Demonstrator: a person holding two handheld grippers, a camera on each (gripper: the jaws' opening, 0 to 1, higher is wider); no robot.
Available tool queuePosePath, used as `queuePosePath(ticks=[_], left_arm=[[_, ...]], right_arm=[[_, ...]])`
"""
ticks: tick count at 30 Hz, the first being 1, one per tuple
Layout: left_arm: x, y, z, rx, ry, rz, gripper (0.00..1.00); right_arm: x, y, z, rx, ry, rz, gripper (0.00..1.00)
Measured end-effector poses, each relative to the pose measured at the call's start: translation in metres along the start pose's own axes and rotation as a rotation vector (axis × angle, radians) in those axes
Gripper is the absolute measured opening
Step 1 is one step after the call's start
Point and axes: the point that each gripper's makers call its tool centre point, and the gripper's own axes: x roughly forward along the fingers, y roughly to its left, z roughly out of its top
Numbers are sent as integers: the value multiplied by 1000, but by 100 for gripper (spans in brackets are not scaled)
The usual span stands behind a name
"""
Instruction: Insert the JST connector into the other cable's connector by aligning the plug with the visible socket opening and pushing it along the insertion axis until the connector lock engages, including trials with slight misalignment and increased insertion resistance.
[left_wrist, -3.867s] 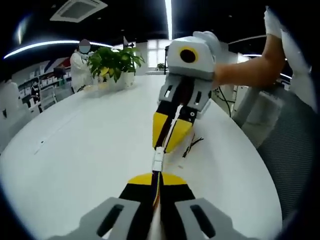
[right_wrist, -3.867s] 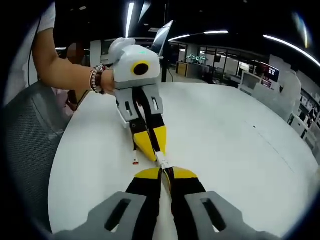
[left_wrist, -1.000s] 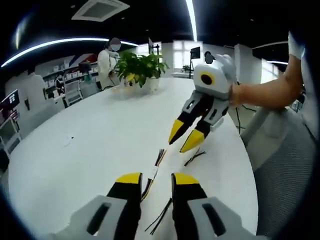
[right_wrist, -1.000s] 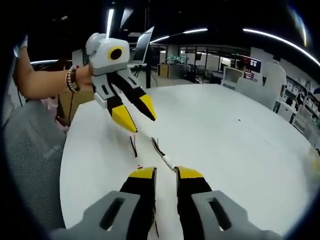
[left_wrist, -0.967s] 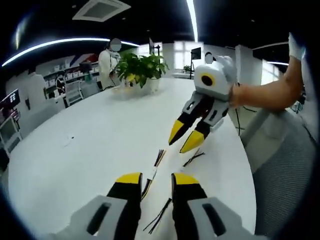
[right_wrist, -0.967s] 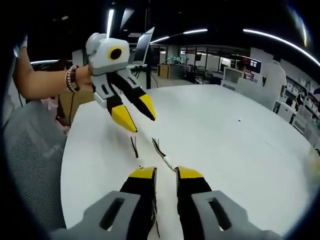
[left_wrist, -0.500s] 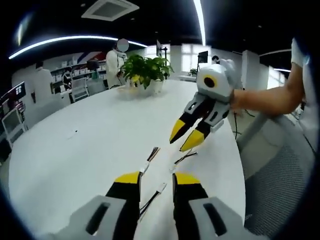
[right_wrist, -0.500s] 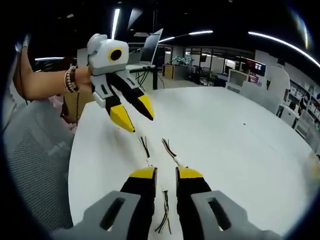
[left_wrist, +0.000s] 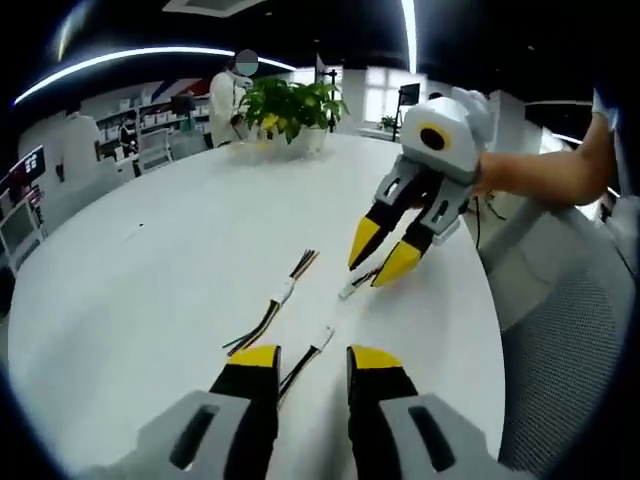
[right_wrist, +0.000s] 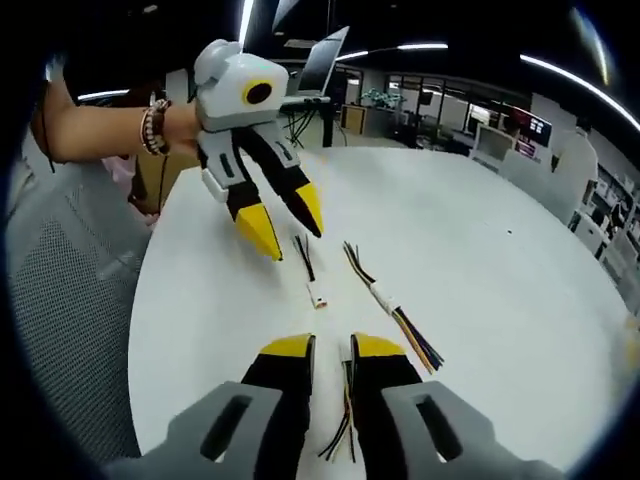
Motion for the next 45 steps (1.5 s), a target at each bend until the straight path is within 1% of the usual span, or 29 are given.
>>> queuePosePath(ticks=[3,7,9,12,17,20,22,25,26,32,34,39,41,45], left_arm=[[3,-1,2,-11,-11,-4,20],[10,-3,5,0,-17,-1,20],[15,-6,2,1,-5,-14,20],[22,-10,-3,24,23,-22,20],[29,-7,-9,15,37,-8,19],[31,-6,-12,34,40,1,19],[31,-6,-10,33,24,-1,18],[32,-5,-10,30,16,0,15],[32,-5,-10,32,13,0,13],[32,-2,-10,42,10,9,9],[32,-2,-10,41,7,6,7],[32,-2,-10,36,1,3,6],[32,-3,-9,33,-3,-1,3],[32,-4,-9,33,-8,-8,2]], right_arm=[[1,-1,-2,-2,3,-3,12],[3,-5,-10,3,21,-15,12],[3,-8,-13,3,29,-28,13],[3,-11,-12,11,24,-34,12],[5,-10,-17,10,34,-36,12],[6,-10,-20,15,39,-32,11],[7,-11,-22,25,38,-32,10],[8,-13,-25,32,44,-35,9],[8,-13,-26,34,46,-36,9],[9,-14,-25,37,35,-36,7],[9,-14,-26,36,39,-35,6],[9,-14,-26,40,34,-33,5],[9,-13,-25,40,31,-30,5],[10,-13,-25,39,28,-29,5]])
